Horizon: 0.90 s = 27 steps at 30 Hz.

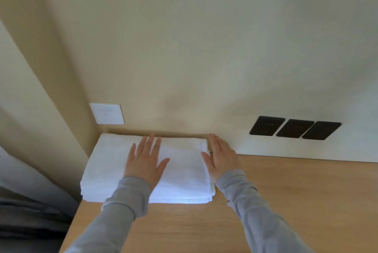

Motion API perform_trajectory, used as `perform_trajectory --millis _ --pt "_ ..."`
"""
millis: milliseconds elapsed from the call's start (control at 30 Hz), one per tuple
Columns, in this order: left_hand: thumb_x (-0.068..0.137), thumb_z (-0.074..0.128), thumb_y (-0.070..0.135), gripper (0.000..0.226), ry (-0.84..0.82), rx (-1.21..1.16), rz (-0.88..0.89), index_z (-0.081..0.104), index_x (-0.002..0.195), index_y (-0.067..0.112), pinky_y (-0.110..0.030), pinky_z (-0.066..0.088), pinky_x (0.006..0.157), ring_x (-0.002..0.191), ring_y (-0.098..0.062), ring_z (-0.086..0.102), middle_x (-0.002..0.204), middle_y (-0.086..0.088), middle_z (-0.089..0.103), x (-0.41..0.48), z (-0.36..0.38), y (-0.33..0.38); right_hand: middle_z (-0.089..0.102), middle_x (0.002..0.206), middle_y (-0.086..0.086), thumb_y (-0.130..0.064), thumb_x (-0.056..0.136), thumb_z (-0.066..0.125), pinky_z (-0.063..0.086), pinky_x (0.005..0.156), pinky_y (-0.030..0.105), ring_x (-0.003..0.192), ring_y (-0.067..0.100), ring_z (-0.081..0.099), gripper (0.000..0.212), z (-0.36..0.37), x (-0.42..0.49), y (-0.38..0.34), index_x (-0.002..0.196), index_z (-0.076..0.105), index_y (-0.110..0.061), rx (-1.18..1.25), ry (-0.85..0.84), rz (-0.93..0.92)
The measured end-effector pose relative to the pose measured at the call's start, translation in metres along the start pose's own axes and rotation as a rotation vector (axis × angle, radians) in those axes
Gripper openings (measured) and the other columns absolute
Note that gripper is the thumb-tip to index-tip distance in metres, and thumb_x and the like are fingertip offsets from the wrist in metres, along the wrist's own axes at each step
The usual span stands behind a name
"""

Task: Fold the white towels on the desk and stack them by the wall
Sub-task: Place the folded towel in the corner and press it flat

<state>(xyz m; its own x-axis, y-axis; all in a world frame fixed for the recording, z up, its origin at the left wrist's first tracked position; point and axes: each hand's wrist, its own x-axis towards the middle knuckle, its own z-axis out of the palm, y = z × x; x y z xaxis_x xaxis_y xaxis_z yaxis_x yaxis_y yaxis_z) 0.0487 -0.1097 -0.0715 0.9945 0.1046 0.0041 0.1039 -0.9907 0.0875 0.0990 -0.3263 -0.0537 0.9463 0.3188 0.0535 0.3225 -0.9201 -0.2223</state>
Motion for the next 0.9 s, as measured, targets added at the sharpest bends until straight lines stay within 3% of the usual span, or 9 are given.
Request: perform_trajectory --millis 133,267,667,900 --pt "0.095 0.015 0.055 0.066 0.036 -0.021 0.092 -0.001 0.15 0.022 -0.039 0.001 0.118 0.146 -0.018 -0.002 0.159 0.001 -0.007 -0.008 -0.033 0.076 0.02 0.155 0.003 -0.043 0.097 0.03 0.02 0.113 0.031 0.141 0.017 0.022 0.061 -0.053 -0.026 0.034 0.148 0.014 -0.014 -0.024 0.08 0.013" --pt "0.097 0.023 0.051 0.064 0.077 -0.026 0.194 0.001 0.15 0.022 -0.041 -0.001 0.118 0.146 -0.017 0.0 0.159 0.002 -0.001 -0.017 -0.074 0.166 0.021 0.155 0.001 -0.045 0.097 0.03 0.02 0.113 0.03 0.142 0.016 0.02 0.06 -0.111 -0.065 0.088 0.148 0.016 -0.016 -0.061 0.165 0.066" --pt "0.098 0.023 0.048 0.061 0.262 -0.029 0.517 0.005 0.15 0.022 -0.042 -0.002 0.118 0.146 -0.017 0.005 0.159 0.001 0.009 -0.104 -0.154 0.444 0.024 0.153 0.002 -0.042 0.096 0.036 0.018 0.113 0.029 0.14 0.017 0.023 0.059 -0.27 -0.261 0.309 0.146 0.021 -0.014 -0.122 0.349 0.335" --pt "0.099 0.018 0.048 0.06 0.256 -0.066 0.605 0.001 0.15 0.022 -0.042 -0.002 0.118 0.146 -0.016 0.0 0.159 0.003 0.004 -0.14 -0.165 0.575 0.03 0.15 0.003 -0.041 0.095 0.04 0.022 0.108 0.027 0.137 0.018 0.03 0.058 -0.333 -0.38 0.416 0.145 0.026 -0.014 -0.168 0.451 0.542"
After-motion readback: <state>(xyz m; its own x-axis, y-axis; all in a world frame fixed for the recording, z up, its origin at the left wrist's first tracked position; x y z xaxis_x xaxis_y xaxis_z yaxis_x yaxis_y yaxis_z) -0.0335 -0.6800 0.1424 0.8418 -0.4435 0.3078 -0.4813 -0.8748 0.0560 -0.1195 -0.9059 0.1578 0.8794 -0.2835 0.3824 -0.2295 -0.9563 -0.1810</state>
